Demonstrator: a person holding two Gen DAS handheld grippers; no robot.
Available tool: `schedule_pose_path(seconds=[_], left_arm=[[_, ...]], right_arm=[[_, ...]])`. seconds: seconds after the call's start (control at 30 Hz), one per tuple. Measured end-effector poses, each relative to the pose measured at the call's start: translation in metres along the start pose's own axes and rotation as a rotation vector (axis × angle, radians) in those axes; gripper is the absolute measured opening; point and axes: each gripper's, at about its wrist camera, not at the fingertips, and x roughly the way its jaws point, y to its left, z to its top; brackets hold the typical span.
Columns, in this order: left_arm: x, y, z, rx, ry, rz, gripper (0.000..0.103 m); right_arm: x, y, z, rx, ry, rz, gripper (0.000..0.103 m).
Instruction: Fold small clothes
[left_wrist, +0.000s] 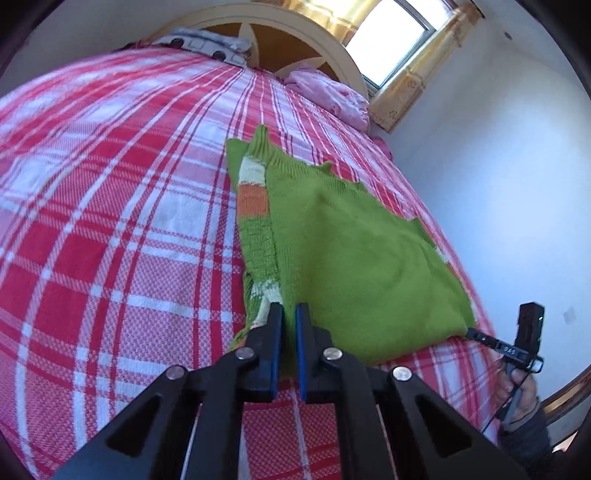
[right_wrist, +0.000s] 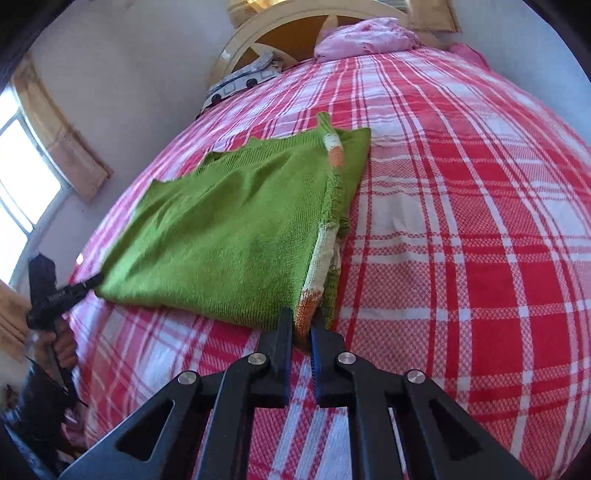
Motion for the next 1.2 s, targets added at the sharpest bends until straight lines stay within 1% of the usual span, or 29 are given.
schedule_pose_path(seconds=[0.07, 0.1, 0.17, 0.2, 0.23, 0.27, 0.3, 0.33, 0.37, 0.47, 0.53, 0.57, 0.6, 0.63, 0.7, 0.73, 0.77, 0.83, 0.93, 0.97, 1.0, 1.07, 1.17, 1.2], left_arm=[[0.0, -0.002, 0.0, 0.029, 0.002, 0.016, 0.009], [-0.001, -0.005, 0.001, 0.048, -0.001, 0.037, 0.013], [-0.009, -0.01, 0.002, 0.077, -0.029, 0.075, 0.015], [-0.014, -0.014, 0.004, 0.096, -0.048, 0.093, 0.022], [-0.019, -0.016, 0.006, 0.111, -0.066, 0.117, 0.041], [-0.025, -0.02, 0.007, 0.126, -0.093, 0.153, 0.054], [-0.03, -0.024, 0.009, 0.134, -0.126, 0.172, 0.075], [-0.034, -0.027, 0.01, 0.143, -0.156, 0.175, 0.079], [-0.034, -0.032, 0.012, 0.161, -0.171, 0.189, 0.079], [-0.018, -0.048, 0.016, 0.219, -0.174, 0.271, 0.08], [-0.004, -0.051, 0.017, 0.245, -0.166, 0.308, 0.081], [0.007, -0.051, 0.017, 0.261, -0.15, 0.35, 0.081], [0.018, -0.049, 0.017, 0.269, -0.123, 0.411, 0.08], [0.028, -0.044, 0.017, 0.267, -0.088, 0.442, 0.08], [0.034, -0.031, 0.014, 0.246, -0.043, 0.456, 0.08], [0.035, -0.026, 0.012, 0.229, -0.033, 0.443, 0.081], [0.033, -0.02, 0.012, 0.206, -0.032, 0.413, 0.081], [0.03, -0.014, 0.013, 0.178, -0.033, 0.39, 0.083], [0.032, -0.01, 0.014, 0.156, -0.03, 0.375, 0.085], [0.033, -0.01, 0.014, 0.151, -0.025, 0.378, 0.086], [0.033, -0.011, 0.014, 0.15, -0.027, 0.381, 0.086], [0.031, -0.017, 0.013, 0.156, -0.047, 0.394, 0.086], [0.024, -0.027, 0.017, 0.166, -0.086, 0.422, 0.086], [0.02, -0.032, 0.021, 0.17, -0.107, 0.416, 0.088]], right_arm=[[-0.001, 0.001, 0.0, -0.025, -0.001, -0.017, 0.008], [-0.003, 0.002, 0.001, -0.025, -0.002, -0.029, 0.01], [-0.014, 0.004, 0.008, -0.025, -0.033, -0.072, 0.021], [-0.019, 0.007, 0.011, -0.033, -0.054, -0.097, 0.04], [-0.025, 0.01, 0.014, -0.048, -0.083, -0.127, 0.061], [-0.034, 0.018, 0.019, -0.072, -0.13, -0.154, 0.065], [-0.037, 0.024, 0.024, -0.087, -0.155, -0.155, 0.065], [-0.038, 0.032, 0.03, -0.101, -0.171, -0.147, 0.065], [-0.034, 0.045, 0.039, -0.123, -0.176, -0.13, 0.065], [-0.017, 0.08, 0.056, -0.202, -0.181, -0.09, 0.065], [0.008, 0.099, 0.064, -0.239, -0.134, -0.056, 0.065], [0.02, 0.1, 0.065, -0.226, -0.111, -0.058, 0.065], [0.031, 0.098, 0.066, -0.209, -0.084, -0.064, 0.065], [0.041, 0.096, 0.064, -0.195, -0.049, -0.082, 0.065], [0.059, 0.084, 0.051, -0.185, 0.024, -0.15, 0.065], [0.063, 0.079, 0.043, -0.189, 0.05, -0.175, 0.065], [0.06, 0.076, 0.032, -0.209, 0.043, -0.18, 0.065], [0.051, 0.073, 0.022, -0.222, 0.046, -0.196, 0.065], [0.041, 0.077, 0.025, -0.231, 0.084, -0.222, 0.065], [0.038, 0.083, 0.029, -0.235, 0.069, -0.232, 0.065], [0.033, 0.091, 0.033, -0.243, 0.034, -0.22, 0.065], [0.03, 0.108, 0.046, -0.265, -0.019, -0.169, 0.065], [0.047, 0.13, 0.066, -0.284, -0.059, -0.143, 0.065], [0.054, 0.132, 0.069, -0.275, -0.059, -0.12, 0.065]])
